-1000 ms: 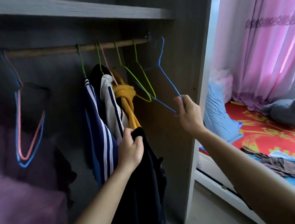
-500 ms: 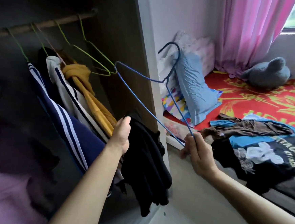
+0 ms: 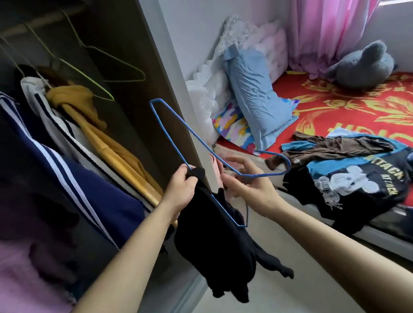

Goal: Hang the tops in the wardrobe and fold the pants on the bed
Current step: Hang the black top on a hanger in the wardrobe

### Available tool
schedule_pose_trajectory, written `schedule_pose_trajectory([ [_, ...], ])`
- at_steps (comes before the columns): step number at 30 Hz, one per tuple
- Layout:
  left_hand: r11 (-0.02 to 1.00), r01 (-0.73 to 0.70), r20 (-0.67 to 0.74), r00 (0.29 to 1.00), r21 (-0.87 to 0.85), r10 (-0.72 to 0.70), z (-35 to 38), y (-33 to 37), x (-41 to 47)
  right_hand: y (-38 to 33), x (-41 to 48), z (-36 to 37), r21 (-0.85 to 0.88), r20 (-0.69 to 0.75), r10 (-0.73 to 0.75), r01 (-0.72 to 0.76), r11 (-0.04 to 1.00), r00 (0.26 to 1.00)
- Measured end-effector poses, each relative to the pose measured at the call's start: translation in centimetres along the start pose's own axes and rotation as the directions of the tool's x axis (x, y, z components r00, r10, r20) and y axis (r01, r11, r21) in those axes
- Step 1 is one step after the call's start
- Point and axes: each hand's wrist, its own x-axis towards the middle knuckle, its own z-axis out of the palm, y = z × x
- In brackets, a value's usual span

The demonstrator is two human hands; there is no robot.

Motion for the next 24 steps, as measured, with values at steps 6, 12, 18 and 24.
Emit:
schedule_pose_trajectory([
  [6, 0.925, -0.088, 0.066, 0.995, 0.370, 0.068, -0.2, 0.6, 0.0, -2.2, 0.3, 0.9, -0.001, -0.062, -0.079, 0.079, 0.997, 0.995],
  [12, 0.811, -0.245, -0.020, 0.953, 0.531, 0.301, -1.4, 0.4, -0.8, 0.1, -0.3, 2.9, -0.418, -0.097, 0.079, -0.113, 0.901, 0.992],
  [18, 0.788, -0.354, -0.027, 0.905, 0.504, 0.424, -3.5, 0.5, -1.5, 2.9, 0.8, 4.4, -0.519, -0.011, 0.197, -0.174, 0.837, 0.980],
  [24, 0.540, -0.359, -0.002, 0.831, 0.761, 0.556, -7.8, -3.2, -0.2, 0.0, 3.4, 3.2, -0.349, -0.338, -0.029, -0.097, 0.932, 0.941],
])
